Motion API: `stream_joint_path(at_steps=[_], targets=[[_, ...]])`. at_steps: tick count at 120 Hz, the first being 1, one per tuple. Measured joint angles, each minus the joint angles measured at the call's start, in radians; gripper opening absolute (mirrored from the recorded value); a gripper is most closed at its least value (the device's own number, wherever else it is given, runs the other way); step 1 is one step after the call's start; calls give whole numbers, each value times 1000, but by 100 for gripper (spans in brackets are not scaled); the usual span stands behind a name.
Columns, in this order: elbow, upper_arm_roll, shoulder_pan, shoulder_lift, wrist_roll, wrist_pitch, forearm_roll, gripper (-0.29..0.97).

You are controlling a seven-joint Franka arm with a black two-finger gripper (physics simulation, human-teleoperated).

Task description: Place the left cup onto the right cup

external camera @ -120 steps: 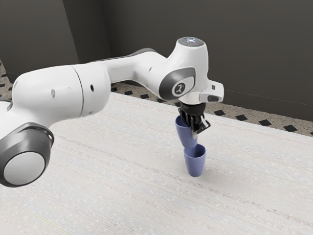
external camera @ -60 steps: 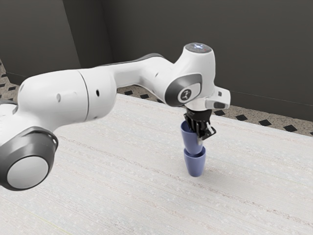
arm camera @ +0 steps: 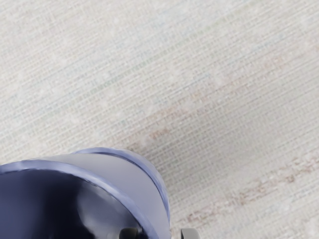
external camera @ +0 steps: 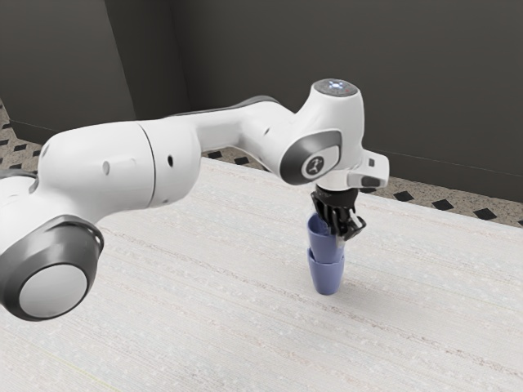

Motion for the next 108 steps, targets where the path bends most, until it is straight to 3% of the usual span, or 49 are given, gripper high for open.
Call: stream_joint_path(at_steps=[17,38,108], targets=[[-1,0,-1,0,4,5,-2,39],[-2,1,-1,-6,9,7,-3,55],[-93,0,0,-136,17,4,-5,67]])
